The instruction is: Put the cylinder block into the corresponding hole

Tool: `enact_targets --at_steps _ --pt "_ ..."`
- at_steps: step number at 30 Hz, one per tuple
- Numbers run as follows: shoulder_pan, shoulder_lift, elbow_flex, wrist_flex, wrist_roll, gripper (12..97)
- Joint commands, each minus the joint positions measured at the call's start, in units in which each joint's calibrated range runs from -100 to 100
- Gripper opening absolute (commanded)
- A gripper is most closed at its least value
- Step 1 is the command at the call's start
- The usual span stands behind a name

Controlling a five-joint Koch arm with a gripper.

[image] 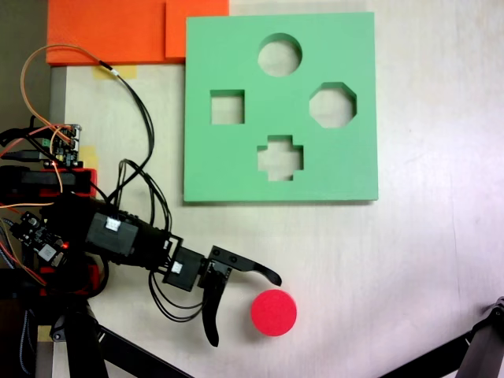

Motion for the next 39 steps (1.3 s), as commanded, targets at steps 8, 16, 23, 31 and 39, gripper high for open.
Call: enact_targets --at_steps 8,16,23,31,39 --pt "-0.15 13.31 12.03 7.05 0.0 95.2" --pt "-0.34 18.89 18.01 7.05 0.39 95.1" --pt "-0.15 21.55 20.7 7.05 0.59 94.6" --pt "-0.1 22.8 23.39 7.05 0.63 87.5" --pt "-0.15 23.92 24.59 7.05 1.03 73.2"
